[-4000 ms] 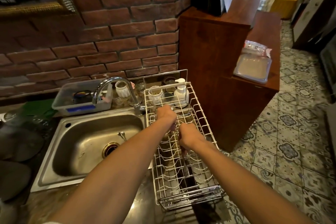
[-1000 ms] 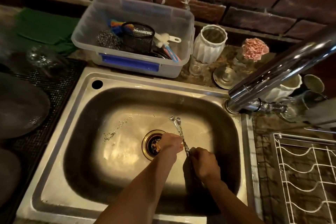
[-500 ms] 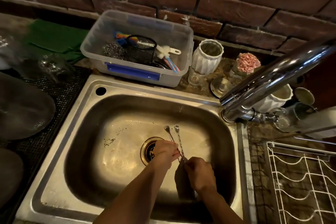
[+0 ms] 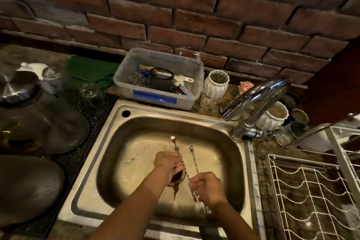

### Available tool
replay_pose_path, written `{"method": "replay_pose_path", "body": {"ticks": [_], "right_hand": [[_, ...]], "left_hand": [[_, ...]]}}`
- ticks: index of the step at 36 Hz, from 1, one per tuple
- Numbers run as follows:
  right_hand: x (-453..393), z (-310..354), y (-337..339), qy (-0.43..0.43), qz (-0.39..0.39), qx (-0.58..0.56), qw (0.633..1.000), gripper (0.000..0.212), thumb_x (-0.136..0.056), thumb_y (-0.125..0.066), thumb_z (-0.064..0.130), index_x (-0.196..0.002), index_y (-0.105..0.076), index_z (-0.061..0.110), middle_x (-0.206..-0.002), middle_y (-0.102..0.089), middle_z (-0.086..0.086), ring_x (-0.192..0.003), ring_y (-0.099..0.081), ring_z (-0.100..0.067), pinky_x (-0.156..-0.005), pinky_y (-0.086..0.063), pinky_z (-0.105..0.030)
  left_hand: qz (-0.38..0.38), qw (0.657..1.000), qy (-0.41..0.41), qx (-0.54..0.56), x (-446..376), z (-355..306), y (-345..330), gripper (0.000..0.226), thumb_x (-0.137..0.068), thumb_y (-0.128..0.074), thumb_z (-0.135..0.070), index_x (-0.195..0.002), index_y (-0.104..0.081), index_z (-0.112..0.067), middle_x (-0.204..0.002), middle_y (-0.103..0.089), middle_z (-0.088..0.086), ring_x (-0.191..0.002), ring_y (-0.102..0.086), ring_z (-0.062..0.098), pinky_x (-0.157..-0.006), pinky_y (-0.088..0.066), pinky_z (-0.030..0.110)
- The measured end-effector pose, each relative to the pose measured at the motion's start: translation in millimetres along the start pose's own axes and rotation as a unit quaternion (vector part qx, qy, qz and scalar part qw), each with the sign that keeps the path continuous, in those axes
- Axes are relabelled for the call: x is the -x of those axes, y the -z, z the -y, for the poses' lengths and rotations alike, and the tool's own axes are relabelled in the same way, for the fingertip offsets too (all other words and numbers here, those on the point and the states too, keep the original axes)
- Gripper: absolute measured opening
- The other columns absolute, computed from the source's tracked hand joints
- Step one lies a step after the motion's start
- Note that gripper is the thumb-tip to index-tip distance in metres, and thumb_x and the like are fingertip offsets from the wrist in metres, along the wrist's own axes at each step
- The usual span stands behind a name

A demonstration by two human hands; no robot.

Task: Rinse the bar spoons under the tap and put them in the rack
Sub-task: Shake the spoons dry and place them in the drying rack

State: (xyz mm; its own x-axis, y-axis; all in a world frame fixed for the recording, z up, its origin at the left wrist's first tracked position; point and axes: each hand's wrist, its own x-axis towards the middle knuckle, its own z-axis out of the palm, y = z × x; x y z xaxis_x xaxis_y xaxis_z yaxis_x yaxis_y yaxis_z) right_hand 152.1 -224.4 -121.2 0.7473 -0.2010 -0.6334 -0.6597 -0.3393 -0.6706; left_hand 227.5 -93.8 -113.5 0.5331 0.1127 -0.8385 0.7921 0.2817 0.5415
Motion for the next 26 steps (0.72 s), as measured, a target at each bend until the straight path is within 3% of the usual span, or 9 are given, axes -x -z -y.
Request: {"method": "replay_pose_path", "body": {"ticks": [4, 7, 9, 12, 16, 22, 26], "right_hand": [[20.1, 26.6, 6.7, 0.021, 0.021, 0.020, 0.999, 0.034, -0.080, -0.065, -0.004, -0.053, -0.070, 0.017, -0.060, -0.070, -0.002, -0.051, -0.063, -0.015, -0.046, -0.047, -0.024], [39.3, 49.2, 12.6, 0.038, 0.039, 0.026, 0.998, 0.027, -0.083, -0.069, -0.001, -0.061, -0.071, 0.015, -0.068, -0.072, -0.004, -0.054, -0.064, -0.013, -0.045, -0.050, -0.023], [54.4, 63.7, 17.2, 0.055, 0.042, 0.020, 0.997, 0.021, -0.083, -0.069, -0.001, -0.067, -0.072, 0.012, -0.076, -0.071, -0.008, -0.061, -0.063, -0.016, -0.044, -0.048, -0.022], [79.9, 83.7, 24.0, 0.080, 0.045, 0.023, 0.996, 0.009, -0.085, -0.070, 0.002, -0.078, -0.074, 0.005, -0.081, -0.072, -0.011, -0.071, -0.064, -0.019, -0.047, -0.048, -0.024], [109.1, 104.9, 33.7, 0.096, 0.052, 0.022, 0.994, 0.011, -0.087, -0.068, 0.003, -0.080, -0.074, 0.006, -0.079, -0.071, -0.008, -0.071, -0.065, -0.016, -0.050, -0.052, -0.023], [144.5, 131.5, 56.9, 0.119, 0.069, 0.005, 0.990, 0.003, -0.086, -0.072, 0.010, -0.085, -0.074, 0.008, -0.076, -0.072, -0.005, -0.066, -0.067, -0.013, -0.053, -0.053, -0.023], [170.3, 148.6, 80.9, 0.141, 0.080, -0.003, 0.987, 0.006, -0.086, -0.072, 0.009, -0.080, -0.074, 0.010, -0.066, -0.071, -0.001, -0.057, -0.065, -0.008, -0.055, -0.056, -0.026]], "left_hand": [[0.022, 0.999, -0.036, -0.007, 30.2, -23.2, 11.1, 0.012, -0.087, -0.062, 0.015, -0.095, -0.066, 0.008, -0.091, -0.068, 0.025, -0.056, -0.055, 0.020, -0.046, -0.054, 0.024], [0.036, 0.997, -0.065, -0.006, 51.3, -37.7, 18.2, 0.011, -0.087, -0.064, 0.013, -0.096, -0.065, 0.006, -0.100, -0.069, 0.028, -0.073, -0.062, 0.027, -0.049, -0.058, 0.025], [0.041, 0.995, -0.085, -0.010, 64.6, -46.6, 22.7, 0.009, -0.087, -0.065, 0.010, -0.094, -0.066, 0.004, -0.094, -0.069, 0.024, -0.077, -0.065, 0.026, -0.053, -0.059, 0.026], [0.050, 0.992, -0.111, -0.018, 88.3, -59.6, 28.4, 0.009, -0.088, -0.064, 0.009, -0.094, -0.068, 0.004, -0.078, -0.065, 0.017, -0.062, -0.061, 0.020, -0.055, -0.058, 0.027], [0.062, 0.989, -0.135, -0.023, 122.8, -76.3, 32.3, 0.009, -0.088, -0.062, 0.012, -0.089, -0.064, 0.003, -0.069, -0.061, 0.016, -0.056, -0.054, 0.019, -0.056, -0.051, 0.029], [0.091, 0.980, -0.177, -0.031, 177.0, -102.8, 32.0, 0.015, -0.088, -0.061, 0.013, -0.102, -0.065, 0.010, -0.085, -0.063, 0.024, -0.061, -0.059, 0.022, -0.048, -0.055, 0.026], [0.111, 0.969, -0.210, -0.060, 210.5, -116.0, 22.9, 0.018, -0.088, -0.064, 0.008, -0.106, -0.067, 0.012, -0.091, -0.065, 0.023, -0.070, -0.062, 0.025, -0.067, -0.059, 0.033]]}}
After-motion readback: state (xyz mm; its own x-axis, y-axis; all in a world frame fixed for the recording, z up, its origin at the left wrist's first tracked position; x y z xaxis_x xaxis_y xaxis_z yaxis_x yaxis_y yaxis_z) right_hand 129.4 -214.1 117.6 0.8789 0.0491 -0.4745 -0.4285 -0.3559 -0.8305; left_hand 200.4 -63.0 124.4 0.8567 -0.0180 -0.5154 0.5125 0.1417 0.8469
